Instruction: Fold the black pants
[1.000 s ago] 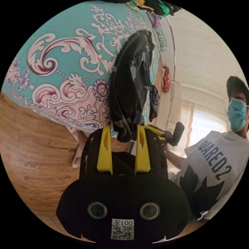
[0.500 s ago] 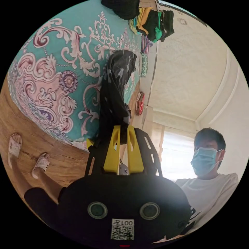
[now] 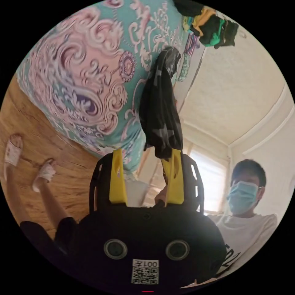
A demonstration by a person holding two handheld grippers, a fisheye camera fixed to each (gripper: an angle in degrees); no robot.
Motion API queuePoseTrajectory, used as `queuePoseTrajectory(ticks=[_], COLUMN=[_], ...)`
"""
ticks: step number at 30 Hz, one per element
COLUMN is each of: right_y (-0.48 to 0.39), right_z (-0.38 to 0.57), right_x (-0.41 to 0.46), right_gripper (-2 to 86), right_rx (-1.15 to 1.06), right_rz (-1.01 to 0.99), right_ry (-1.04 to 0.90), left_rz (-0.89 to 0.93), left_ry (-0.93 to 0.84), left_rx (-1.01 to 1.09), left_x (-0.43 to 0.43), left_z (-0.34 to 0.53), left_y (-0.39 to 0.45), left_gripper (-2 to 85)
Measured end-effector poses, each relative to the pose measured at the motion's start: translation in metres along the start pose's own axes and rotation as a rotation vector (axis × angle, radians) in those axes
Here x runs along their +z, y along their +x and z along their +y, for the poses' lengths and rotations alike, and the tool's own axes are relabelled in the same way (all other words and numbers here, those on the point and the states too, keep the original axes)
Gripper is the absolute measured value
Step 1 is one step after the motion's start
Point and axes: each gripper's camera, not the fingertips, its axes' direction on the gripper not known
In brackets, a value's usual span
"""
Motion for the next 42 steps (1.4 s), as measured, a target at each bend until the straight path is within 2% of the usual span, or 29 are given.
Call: queuePoseTrajectory(ticks=[4,6,8,10,12,15,18,22,27,29,30,32,34,35,36,37,40,42], right_y=[0.0,-0.001,0.002,0.008,0.012,0.021,0.031,0.058,0.096,0.114,0.123,0.126,0.101,0.088,0.056,0.018,-0.071,-0.116], right_z=[0.013,0.02,0.029,0.041,0.049,0.064,0.087,0.127,0.16,0.154,0.135,0.077,-0.046,-0.079,-0.141,-0.193,-0.257,-0.257], right_x=[-0.011,-0.016,-0.022,-0.032,-0.042,-0.055,-0.057,-0.049,-0.033,-0.021,-0.015,-0.024,-0.07,-0.087,-0.128,-0.177,-0.297,-0.347], right_gripper=[4.9,4.9,4.8,4.7,4.6,4.6,4.7,4.8,4.7,4.5,4.4,4.4,4.4,4.4,4.4,4.4,4.4,4.3], right_rx=[0.065,0.04,0.019,-0.016,-0.065,-0.135,-0.174,-0.116,0.007,0.011,-0.003,-0.077,-0.267,-0.327,-0.436,-0.514,-0.568,-0.627], right_rz=[-0.118,-0.107,-0.108,-0.116,-0.059,0.046,0.064,0.072,-0.051,-0.066,-0.063,-0.092,-0.035,-0.009,0.047,0.082,0.039,0.057], right_ry=[0.012,-0.001,-0.009,-0.004,0.003,-0.043,-0.128,-0.295,-0.455,-0.508,-0.53,-0.454,-0.238,-0.172,-0.041,0.094,0.357,0.448], left_rz=[0.338,0.425,0.459,0.51,0.521,0.334,0.168,-0.102,-0.275,-0.23,-0.147,-0.053,-0.039,-0.048,-0.062,-0.086,-0.162,-0.198], left_ry=[0.114,0.169,0.193,0.199,0.206,0.121,0.039,-0.092,-0.155,-0.122,-0.091,-0.112,-0.227,-0.242,-0.253,-0.25,-0.177,-0.134], left_rx=[-0.074,-0.075,-0.072,-0.016,0.027,0.087,0.089,0.041,-0.067,-0.115,-0.105,0.022,0.36,0.458,0.656,0.839,1.147,1.256], left_x=[-0.004,-0.008,-0.011,-0.018,-0.03,-0.05,-0.068,-0.088,-0.097,-0.093,-0.082,-0.05,0.006,0.018,0.038,0.052,0.055,0.048], left_z=[0.027,0.034,0.037,0.042,0.051,0.073,0.102,0.151,0.196,0.194,0.182,0.144,0.079,0.067,0.054,0.058,0.117,0.161], left_y=[-0.007,-0.003,0.003,0.014,0.024,0.047,0.063,0.074,0.061,0.058,0.07,0.12,0.252,0.295,0.384,0.471,0.634,0.695], left_gripper=[21.9,21.8,18.0,4.3,1.3,-0.7,-1.3,-1.5,-1.5,-1.4,-1.4,-1.3,-1.3,-1.3,-1.3,-1.3,-1.4,-1.4])
